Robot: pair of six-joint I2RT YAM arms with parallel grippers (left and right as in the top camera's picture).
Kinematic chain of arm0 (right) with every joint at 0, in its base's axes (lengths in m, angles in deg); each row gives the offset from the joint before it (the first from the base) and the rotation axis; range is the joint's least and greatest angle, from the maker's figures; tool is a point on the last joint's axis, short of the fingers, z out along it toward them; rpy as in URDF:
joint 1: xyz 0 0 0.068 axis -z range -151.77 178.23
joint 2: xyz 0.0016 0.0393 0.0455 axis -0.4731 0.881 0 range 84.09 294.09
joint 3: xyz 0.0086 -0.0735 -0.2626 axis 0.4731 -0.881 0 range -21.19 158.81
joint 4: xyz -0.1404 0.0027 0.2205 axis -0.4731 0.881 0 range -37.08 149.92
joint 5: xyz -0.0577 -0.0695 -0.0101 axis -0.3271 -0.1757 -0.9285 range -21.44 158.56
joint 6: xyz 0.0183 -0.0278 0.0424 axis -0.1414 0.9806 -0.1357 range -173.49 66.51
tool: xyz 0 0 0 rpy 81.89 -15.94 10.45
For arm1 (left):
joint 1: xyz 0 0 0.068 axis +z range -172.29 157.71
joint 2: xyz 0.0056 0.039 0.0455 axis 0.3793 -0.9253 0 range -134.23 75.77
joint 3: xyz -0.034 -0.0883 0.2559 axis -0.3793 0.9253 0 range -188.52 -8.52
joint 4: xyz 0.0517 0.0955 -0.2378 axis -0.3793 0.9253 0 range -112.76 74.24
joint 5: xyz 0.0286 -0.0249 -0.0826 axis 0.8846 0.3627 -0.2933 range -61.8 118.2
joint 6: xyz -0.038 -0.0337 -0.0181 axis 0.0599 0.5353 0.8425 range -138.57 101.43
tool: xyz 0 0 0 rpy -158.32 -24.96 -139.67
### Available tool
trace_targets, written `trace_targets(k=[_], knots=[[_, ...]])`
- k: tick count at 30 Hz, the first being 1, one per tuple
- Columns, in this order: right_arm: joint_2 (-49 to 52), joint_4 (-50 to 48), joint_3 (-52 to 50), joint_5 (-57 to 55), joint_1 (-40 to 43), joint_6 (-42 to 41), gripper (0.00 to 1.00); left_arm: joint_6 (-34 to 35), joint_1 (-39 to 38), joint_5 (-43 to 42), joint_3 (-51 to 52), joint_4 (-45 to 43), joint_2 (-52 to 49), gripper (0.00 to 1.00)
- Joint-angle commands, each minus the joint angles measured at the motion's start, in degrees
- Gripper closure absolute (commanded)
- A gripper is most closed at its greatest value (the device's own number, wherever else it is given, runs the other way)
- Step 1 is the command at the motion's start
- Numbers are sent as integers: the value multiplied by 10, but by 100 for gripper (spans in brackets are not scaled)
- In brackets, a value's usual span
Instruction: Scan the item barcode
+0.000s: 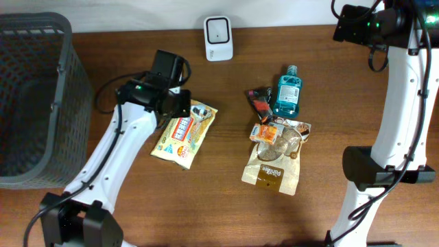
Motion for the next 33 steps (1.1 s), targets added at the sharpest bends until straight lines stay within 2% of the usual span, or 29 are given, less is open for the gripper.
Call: trace_targets(k=[1,4,11,15,24,28,33], knots=[[2,3,0,-11,1,-3,2,35,2,43,31,-3,-48,100],[2,3,0,-11,1,-3,2,51,-1,22,57,-15,-92,100],[2,3,0,-11,1,-3,2,51,-4,-96,76,-34,-174,100],[2,3,0,-11,1,-3,2,50,-5,-96,71,-34,-170,100],[2,3,0,-11,1,-3,2,48,-7,-97,17,-70,-77,100],[2,3,0,-11,1,-3,2,49,-14,-96,24,-77,-87,100],[2,3,0,-11,1,-3,2,49,-14,-75,63,-127,-131,100]])
